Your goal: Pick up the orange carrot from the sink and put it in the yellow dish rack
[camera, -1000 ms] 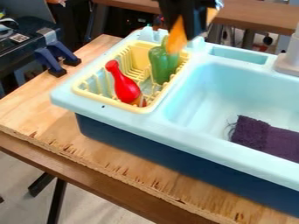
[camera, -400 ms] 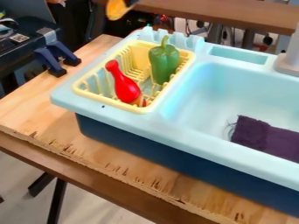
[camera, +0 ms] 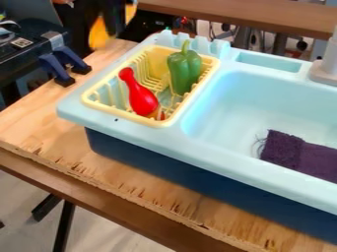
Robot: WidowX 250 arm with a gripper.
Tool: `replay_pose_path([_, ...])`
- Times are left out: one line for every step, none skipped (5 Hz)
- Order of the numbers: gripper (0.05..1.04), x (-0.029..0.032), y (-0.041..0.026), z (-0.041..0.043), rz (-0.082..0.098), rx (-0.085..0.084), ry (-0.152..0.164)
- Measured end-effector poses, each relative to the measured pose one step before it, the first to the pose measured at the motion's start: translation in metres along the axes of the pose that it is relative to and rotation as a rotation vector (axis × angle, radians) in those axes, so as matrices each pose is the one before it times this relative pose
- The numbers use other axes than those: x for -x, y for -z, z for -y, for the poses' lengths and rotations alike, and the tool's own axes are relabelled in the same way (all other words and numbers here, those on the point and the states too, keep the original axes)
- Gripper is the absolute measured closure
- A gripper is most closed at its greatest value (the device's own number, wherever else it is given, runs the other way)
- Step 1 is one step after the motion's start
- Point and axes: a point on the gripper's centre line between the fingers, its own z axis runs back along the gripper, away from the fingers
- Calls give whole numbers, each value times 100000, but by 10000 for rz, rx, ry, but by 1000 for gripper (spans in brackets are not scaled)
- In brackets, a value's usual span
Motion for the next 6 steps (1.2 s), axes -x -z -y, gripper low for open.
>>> replay_pose_path([643,853,2066,916,-447,-2,302])
replay_pose_path([643,-165,417,540,76,83,292])
replay_pose_path([642,-295,341,425,33,139,104])
replay_pose_path([643,-1053,890,-134,-109,39,31])
replay_pose_path([643,-579,942,-395,-237,-41,-123])
replay_pose_path([643,-363,1618,-113,-414,-71,-37])
